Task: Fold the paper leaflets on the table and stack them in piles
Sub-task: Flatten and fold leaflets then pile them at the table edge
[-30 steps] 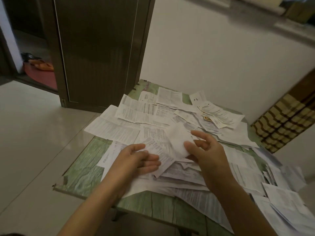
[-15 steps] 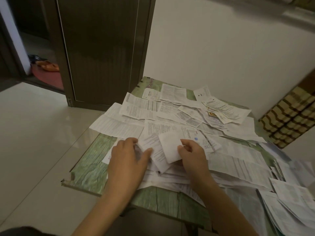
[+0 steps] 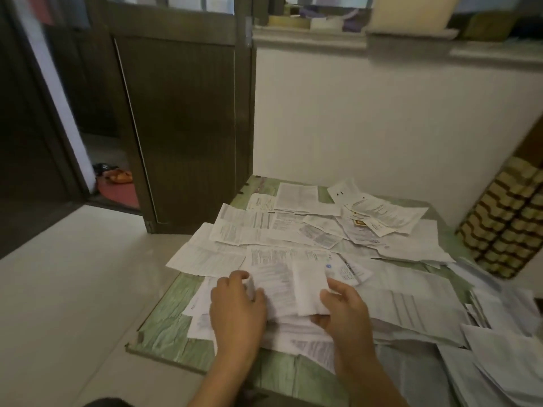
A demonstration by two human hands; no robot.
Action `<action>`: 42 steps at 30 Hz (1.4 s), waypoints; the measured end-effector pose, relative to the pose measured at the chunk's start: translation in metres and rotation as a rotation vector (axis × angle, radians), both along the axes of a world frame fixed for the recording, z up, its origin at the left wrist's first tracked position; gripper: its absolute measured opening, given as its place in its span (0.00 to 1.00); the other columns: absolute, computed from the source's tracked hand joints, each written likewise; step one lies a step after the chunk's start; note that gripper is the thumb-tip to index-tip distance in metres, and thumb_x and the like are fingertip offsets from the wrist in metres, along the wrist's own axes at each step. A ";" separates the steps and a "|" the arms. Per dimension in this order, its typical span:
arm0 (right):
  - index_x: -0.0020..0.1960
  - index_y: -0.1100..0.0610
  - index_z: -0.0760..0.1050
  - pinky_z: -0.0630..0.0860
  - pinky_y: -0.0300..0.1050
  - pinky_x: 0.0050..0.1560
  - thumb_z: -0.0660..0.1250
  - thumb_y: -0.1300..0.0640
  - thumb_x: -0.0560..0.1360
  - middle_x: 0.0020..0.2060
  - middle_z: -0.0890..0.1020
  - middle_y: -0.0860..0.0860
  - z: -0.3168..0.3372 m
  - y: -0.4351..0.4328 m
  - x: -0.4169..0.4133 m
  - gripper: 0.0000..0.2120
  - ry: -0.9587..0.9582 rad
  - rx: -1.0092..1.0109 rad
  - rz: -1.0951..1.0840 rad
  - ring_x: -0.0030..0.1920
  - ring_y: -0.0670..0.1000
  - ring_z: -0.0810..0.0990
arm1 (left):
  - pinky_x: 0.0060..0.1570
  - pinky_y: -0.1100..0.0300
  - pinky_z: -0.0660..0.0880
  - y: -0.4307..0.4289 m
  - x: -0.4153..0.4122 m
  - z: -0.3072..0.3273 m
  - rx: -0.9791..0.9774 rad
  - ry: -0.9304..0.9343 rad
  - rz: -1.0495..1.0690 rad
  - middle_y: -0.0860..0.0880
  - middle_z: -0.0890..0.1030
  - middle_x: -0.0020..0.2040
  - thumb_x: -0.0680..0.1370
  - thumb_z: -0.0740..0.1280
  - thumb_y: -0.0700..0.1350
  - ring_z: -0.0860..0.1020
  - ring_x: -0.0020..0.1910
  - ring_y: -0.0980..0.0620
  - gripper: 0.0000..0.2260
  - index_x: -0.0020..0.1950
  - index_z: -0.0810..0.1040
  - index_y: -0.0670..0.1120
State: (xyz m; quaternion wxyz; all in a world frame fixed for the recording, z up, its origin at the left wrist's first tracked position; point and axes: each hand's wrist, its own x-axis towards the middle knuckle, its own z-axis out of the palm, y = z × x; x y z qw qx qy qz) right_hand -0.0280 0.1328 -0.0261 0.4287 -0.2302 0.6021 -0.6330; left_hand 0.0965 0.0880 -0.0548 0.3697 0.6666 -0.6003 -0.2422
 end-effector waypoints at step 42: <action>0.40 0.64 0.76 0.72 0.43 0.34 0.67 0.66 0.74 0.31 0.80 0.55 0.025 0.074 -0.057 0.03 -0.083 -0.101 0.021 0.33 0.51 0.76 | 0.49 0.51 0.78 0.053 -0.047 0.074 0.421 0.809 -0.427 0.46 0.85 0.45 0.81 0.59 0.40 0.82 0.48 0.46 0.10 0.50 0.80 0.43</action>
